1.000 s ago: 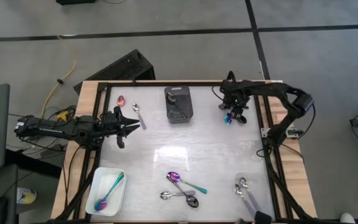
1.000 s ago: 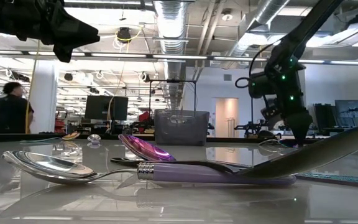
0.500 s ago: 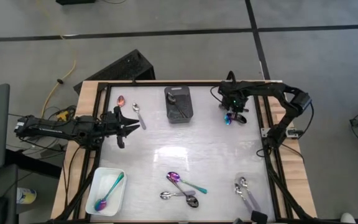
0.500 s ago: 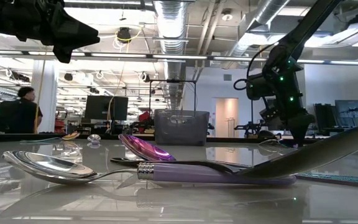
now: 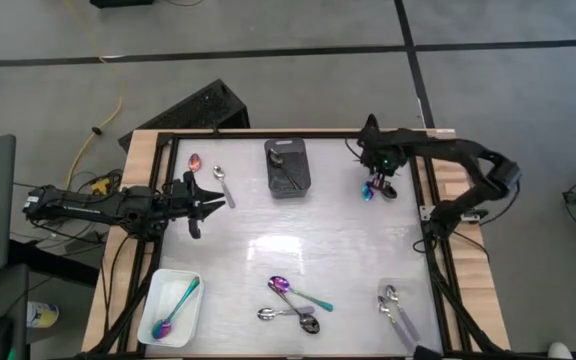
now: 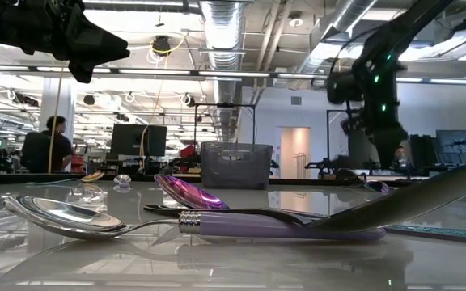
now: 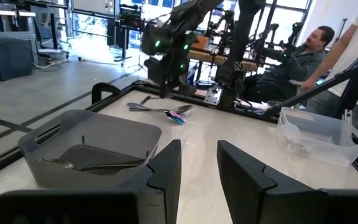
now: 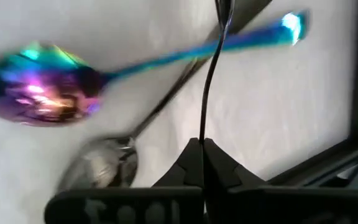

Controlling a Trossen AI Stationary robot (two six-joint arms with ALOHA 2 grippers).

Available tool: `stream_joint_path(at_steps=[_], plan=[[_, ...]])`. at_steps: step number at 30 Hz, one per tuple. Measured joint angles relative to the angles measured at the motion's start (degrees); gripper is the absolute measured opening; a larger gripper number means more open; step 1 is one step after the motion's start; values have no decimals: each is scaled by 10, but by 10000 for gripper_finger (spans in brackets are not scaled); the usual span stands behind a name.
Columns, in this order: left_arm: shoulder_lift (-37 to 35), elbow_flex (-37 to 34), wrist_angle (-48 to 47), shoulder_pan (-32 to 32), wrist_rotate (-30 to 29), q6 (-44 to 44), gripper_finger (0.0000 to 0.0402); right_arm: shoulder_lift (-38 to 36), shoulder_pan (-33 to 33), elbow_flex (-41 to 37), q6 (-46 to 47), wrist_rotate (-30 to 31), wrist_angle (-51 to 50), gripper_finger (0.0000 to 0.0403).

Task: Sort silverware by color (type)
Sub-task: Put the black spoon into the black bin

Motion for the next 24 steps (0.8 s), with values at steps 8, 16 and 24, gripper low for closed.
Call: stream_joint_path(at_steps=[8,16,24], plan=[[0,0,0,0,0,0,89,-132,24,0,57,-184,18,13],[0,0,-21,0,-15,-21,89,-211,130,-12,205,-339,119,13],[1,0,-115,0,-55,-69,89,-222,351,-17,369,-249,180,15]])
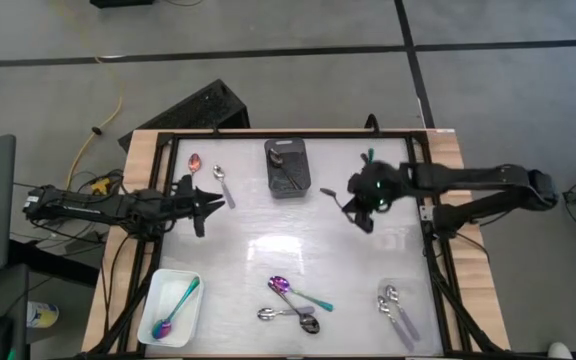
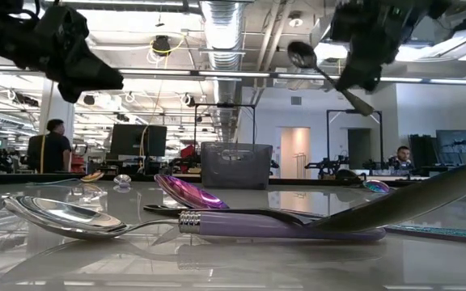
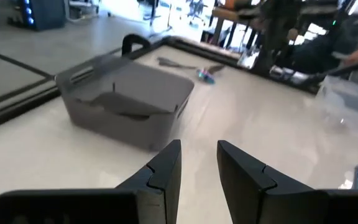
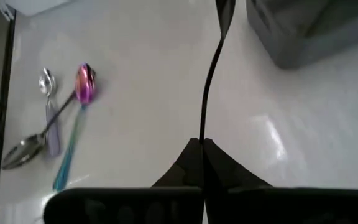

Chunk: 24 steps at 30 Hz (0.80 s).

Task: Sort silverware by color (type)
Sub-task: Put the black spoon into the black bin

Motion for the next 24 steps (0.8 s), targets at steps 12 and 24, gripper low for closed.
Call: stream_joint_path(at_steps=[12,24], plan=[[1,0,-5,0,2,34,89,90,44,12,77,57,208,16],[1,0,-5,0,2,35,89,276,-103,184,25,-57,242,17]])
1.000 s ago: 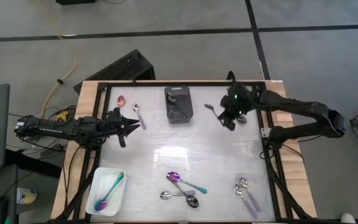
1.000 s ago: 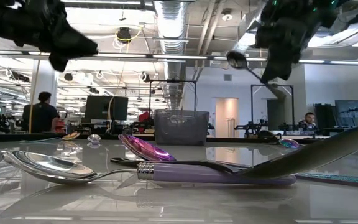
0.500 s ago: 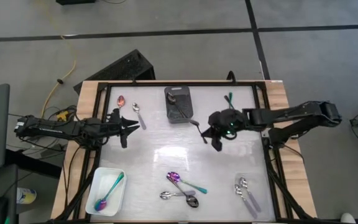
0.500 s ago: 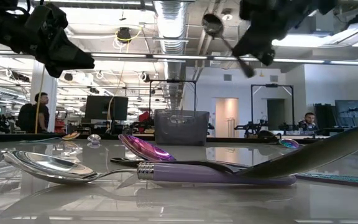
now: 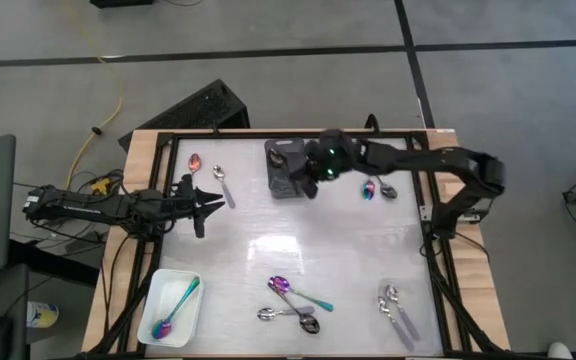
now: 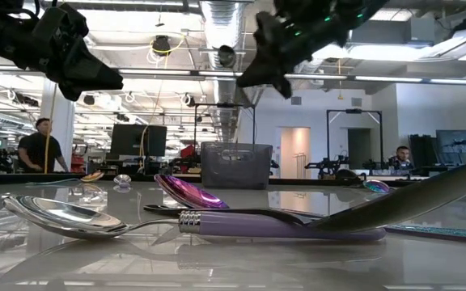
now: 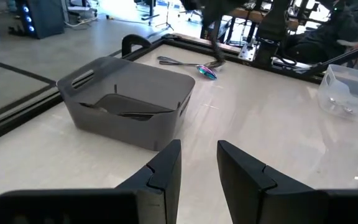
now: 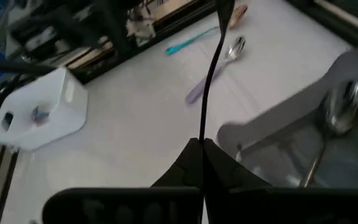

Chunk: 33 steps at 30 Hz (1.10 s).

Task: Sort silverware by color (type)
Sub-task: Put the black spoon into the black bin

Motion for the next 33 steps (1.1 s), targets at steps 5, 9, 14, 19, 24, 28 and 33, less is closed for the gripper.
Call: stream_joint_path(at_steps=[5,9,14,19,24,28,33], plan=[[0,0,3,0,0,12,89,63,-39,55,-12,-2,-13,17],[0,0,7,0,0,5,89,100,-56,85,-17,-2,-31,17],[0,0,7,0,0,-9,89,130,-56,98,-28,-2,-48,17],[0,0,11,0,-5,-10,89,136,-55,100,-34,-2,-55,18],[0,0,23,0,-7,-10,89,136,-55,100,-34,-1,-56,18],[0,0,23,0,-6,-9,89,136,-54,100,-34,-1,-61,18],[0,0,22,0,-7,-9,89,136,-47,100,-35,-1,-64,18]])
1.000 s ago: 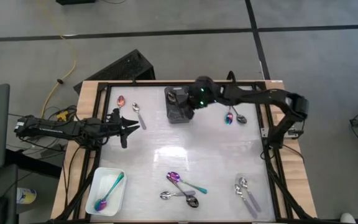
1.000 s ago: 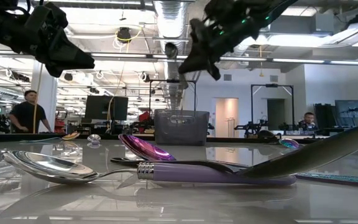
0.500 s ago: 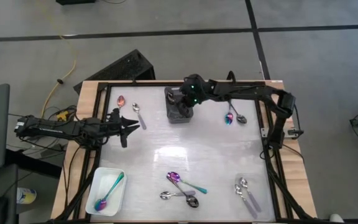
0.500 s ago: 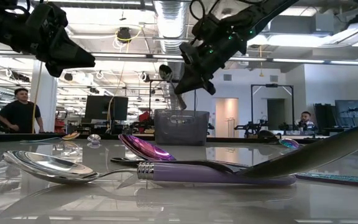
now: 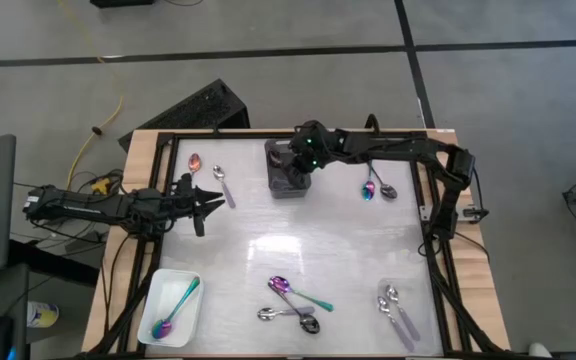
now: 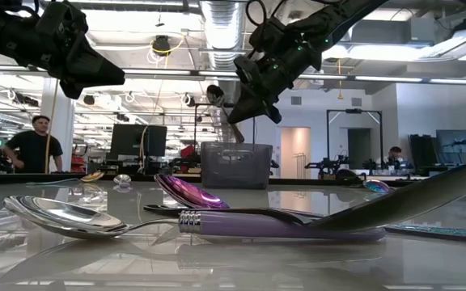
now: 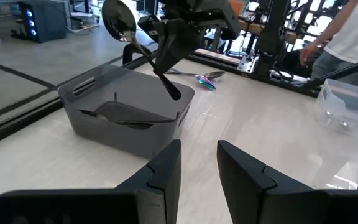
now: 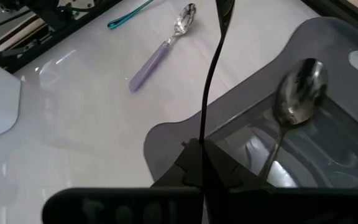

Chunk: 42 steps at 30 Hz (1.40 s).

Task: Sort silverware by color (type)
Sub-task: Put the black spoon into the black bin

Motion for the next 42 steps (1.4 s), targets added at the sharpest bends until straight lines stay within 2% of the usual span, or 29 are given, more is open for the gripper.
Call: stream_joint_path(at_steps=[13,17,21,32,35,40,42], plan=[[0,0,-6,0,0,0,89,0,5,0,-1,2,-10,53],[0,0,-7,0,10,1,89,0,5,0,1,11,-18,55],[0,0,-16,-1,10,1,89,0,5,0,5,56,-24,55],[0,0,-23,0,9,5,89,-4,2,0,-9,59,-26,56],[1,0,-22,0,-21,2,89,-8,3,0,-14,49,-21,56],[31,0,-3,3,-119,-26,89,-21,9,0,-30,1,-47,56],[55,0,25,15,-126,-30,89,-39,12,-1,-42,-11,-91,56]])
